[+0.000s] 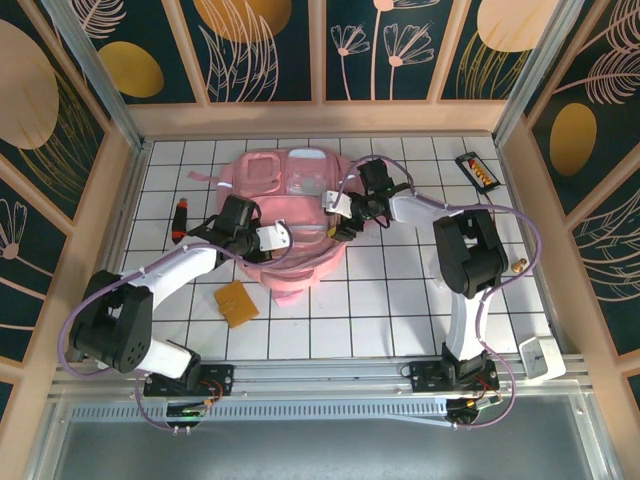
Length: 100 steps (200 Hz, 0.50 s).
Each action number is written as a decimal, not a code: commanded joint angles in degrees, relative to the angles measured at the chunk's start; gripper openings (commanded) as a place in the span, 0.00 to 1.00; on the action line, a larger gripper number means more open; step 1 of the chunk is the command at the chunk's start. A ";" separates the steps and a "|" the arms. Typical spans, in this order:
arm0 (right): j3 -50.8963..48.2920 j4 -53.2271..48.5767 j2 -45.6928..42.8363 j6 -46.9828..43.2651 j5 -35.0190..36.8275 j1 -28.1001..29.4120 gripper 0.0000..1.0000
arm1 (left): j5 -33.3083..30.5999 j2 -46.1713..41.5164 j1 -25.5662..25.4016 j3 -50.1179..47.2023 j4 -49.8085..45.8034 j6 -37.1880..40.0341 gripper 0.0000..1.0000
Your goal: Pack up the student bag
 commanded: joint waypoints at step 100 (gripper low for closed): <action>0.57 -8.16 1.27 -6.85 -0.23 1.17 0.52 | 9.04 -4.74 3.24 -3.72 8.79 -1.89 0.00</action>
